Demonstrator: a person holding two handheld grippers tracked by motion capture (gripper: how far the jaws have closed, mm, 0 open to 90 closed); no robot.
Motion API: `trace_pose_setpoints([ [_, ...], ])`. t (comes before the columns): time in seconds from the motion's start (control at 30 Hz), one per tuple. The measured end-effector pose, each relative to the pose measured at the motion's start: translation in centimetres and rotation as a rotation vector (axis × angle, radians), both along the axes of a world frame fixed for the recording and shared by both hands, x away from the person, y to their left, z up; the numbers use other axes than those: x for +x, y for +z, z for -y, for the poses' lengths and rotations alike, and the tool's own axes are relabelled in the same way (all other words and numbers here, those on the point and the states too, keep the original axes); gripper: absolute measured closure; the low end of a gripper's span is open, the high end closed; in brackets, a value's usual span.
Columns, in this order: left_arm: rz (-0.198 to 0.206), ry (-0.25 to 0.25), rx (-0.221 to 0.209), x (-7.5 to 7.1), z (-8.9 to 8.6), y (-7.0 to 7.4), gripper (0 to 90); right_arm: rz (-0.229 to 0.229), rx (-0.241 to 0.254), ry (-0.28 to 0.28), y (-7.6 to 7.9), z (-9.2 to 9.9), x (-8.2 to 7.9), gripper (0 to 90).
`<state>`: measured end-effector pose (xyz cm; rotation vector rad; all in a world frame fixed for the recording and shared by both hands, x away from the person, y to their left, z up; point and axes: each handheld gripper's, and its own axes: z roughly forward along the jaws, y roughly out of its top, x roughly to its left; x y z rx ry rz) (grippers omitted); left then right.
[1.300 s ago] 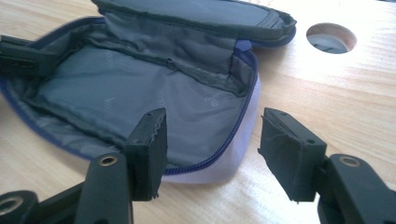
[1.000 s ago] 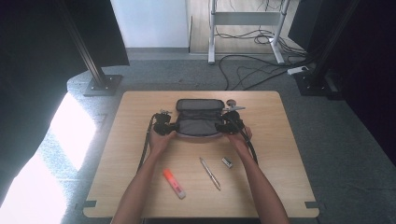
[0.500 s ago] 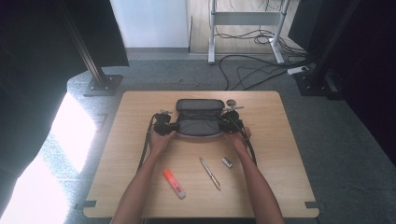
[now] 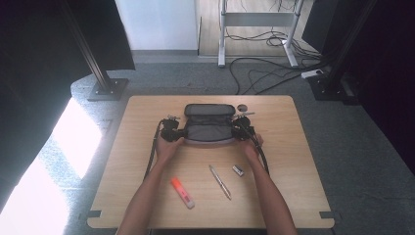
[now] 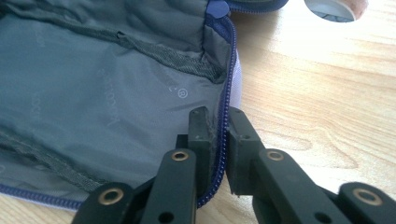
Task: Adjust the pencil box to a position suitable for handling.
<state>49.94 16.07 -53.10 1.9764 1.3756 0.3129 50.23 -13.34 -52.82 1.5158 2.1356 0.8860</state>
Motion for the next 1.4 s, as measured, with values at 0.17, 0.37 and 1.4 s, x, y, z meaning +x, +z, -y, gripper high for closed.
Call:
trace_pose_setpoints([
  [0.17,-0.005,0.006,-0.002,0.1,-0.1,-0.1,73.1,0.011,-0.043,0.010,0.0,-0.3,-0.1,85.5],
  [0.37,-0.008,0.001,0.003,0.2,-0.2,0.0,81.2,0.005,-0.009,0.016,0.1,0.1,0.0,86.6],
  [1.4,0.088,-0.042,-0.041,-1.6,-1.3,5.7,87.8,0.170,0.056,0.040,4.6,0.2,-2.7,87.4],
])
